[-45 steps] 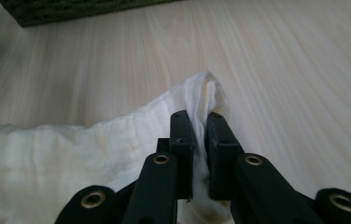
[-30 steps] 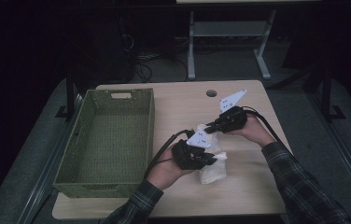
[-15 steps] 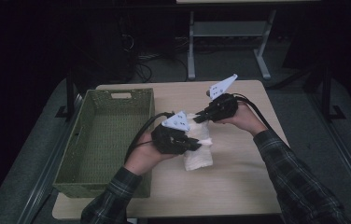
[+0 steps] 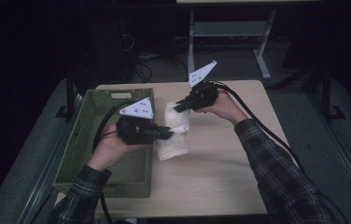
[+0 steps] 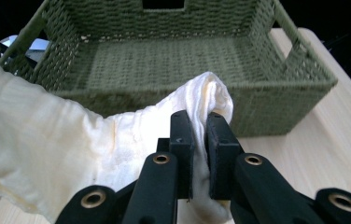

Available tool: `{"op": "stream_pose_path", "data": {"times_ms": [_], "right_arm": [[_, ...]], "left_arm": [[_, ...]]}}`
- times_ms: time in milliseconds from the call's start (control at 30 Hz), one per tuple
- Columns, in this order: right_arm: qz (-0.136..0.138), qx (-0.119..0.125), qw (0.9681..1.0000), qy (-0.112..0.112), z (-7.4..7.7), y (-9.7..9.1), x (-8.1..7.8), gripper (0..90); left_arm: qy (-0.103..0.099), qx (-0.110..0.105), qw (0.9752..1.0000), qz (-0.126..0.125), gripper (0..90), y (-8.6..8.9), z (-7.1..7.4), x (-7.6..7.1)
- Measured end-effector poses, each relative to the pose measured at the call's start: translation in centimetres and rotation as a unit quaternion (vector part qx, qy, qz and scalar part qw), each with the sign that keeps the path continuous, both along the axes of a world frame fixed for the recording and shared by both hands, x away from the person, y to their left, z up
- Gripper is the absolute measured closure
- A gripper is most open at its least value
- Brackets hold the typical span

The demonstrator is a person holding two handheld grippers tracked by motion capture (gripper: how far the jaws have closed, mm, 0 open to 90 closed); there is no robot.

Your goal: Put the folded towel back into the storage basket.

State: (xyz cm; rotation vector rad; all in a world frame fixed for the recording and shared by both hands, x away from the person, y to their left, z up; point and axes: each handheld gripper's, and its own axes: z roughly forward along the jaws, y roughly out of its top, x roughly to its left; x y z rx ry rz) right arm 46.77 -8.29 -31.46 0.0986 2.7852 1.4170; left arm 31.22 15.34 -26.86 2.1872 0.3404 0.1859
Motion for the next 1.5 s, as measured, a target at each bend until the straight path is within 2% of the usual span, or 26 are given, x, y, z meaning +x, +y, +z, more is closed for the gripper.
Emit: {"op": "stream_pose_path", "data": {"times_ms": [233,533,933,1033,1267,1400,1500], "right_arm": [[0.014,0.007,0.9998,-0.010,0.9,2.7,0.6,83.0],[0.024,0.012,0.9996,-0.007,1.0,5.8,0.9,83.0],[0.032,-0.002,0.9995,-0.006,-0.4,9.7,1.2,83.0],[0.029,0.002,0.9996,0.001,-0.8,10.5,1.1,83.0],[0.037,-0.004,0.9993,-0.002,-1.7,12.1,1.0,83.0],[0.038,0.001,0.9993,0.002,-2.0,12.7,1.1,83.0],[0.041,-0.004,0.9991,0.003,-2.3,13.1,1.2,83.0]], "left_arm": [[-0.008,-0.002,0.9998,0.016,83.3,2.5,0.6,-0.3],[-0.009,-0.003,0.9992,0.039,83.3,5.5,0.5,-0.9],[0.001,0.003,0.9979,0.064,83.2,8.4,-0.7,-1.5],[0.005,0.007,0.9977,0.068,83.2,9.0,-1.1,-1.6],[0.013,0.019,0.9968,0.077,83.1,10.0,-2.1,-1.6],[0.021,0.021,0.9965,0.078,83.1,10.3,-2.6,-1.8],[0.026,0.024,0.9966,0.074,83.1,10.4,-3.0,-1.8]]}}
